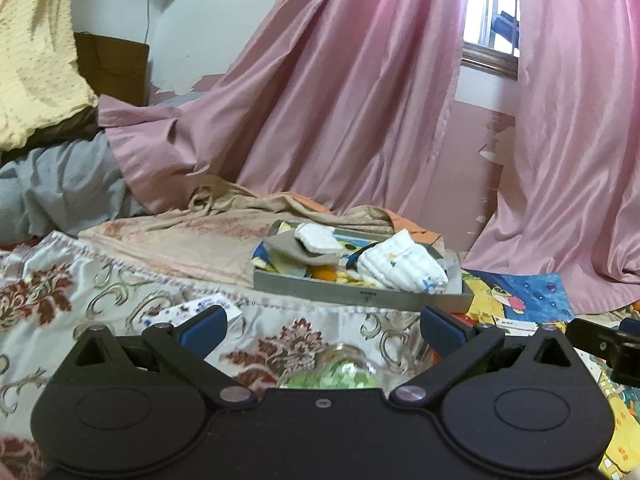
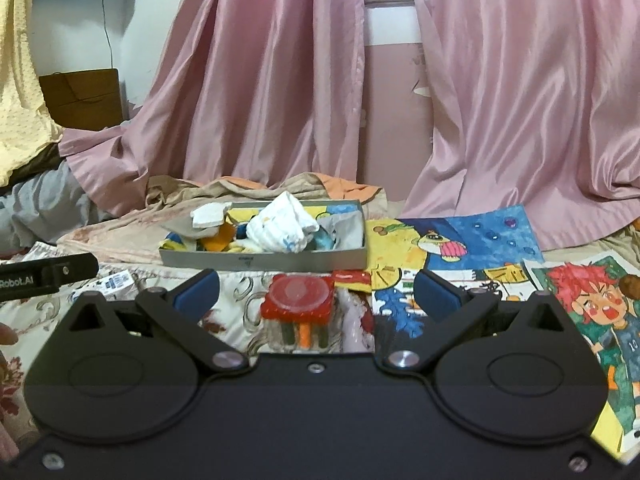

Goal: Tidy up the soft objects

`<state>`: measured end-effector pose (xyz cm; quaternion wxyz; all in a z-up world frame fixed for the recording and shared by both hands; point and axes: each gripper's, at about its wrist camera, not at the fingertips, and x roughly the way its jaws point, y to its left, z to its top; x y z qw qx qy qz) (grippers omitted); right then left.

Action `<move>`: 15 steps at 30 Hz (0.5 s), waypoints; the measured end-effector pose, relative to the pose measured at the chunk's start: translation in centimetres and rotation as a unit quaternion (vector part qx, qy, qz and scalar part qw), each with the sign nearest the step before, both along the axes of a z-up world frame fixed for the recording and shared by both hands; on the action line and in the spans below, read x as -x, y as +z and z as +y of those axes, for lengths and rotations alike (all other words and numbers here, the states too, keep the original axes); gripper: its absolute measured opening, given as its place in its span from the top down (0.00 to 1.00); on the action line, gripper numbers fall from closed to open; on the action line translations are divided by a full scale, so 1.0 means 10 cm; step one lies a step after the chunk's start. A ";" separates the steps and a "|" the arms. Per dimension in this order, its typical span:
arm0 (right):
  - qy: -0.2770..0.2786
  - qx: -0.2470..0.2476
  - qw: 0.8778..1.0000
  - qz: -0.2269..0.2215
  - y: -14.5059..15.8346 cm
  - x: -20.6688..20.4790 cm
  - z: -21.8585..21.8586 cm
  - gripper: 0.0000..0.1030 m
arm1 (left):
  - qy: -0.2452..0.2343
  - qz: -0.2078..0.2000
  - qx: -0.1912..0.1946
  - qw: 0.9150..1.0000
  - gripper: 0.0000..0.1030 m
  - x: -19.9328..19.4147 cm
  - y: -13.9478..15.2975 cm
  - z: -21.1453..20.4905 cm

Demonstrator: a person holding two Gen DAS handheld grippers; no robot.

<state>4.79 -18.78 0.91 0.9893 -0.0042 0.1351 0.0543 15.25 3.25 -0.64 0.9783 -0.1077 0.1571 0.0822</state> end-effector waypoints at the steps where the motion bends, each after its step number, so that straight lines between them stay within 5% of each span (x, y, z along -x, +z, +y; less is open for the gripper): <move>1: 0.000 0.000 1.000 -0.001 -0.01 0.07 0.00 0.00 | 0.001 0.002 0.000 1.000 0.01 0.03 -0.01 -0.01; 15: -0.010 -0.015 1.000 -0.001 0.10 0.33 -0.08 0.00 | 0.003 0.010 -0.023 1.000 0.01 0.32 -0.03 -0.15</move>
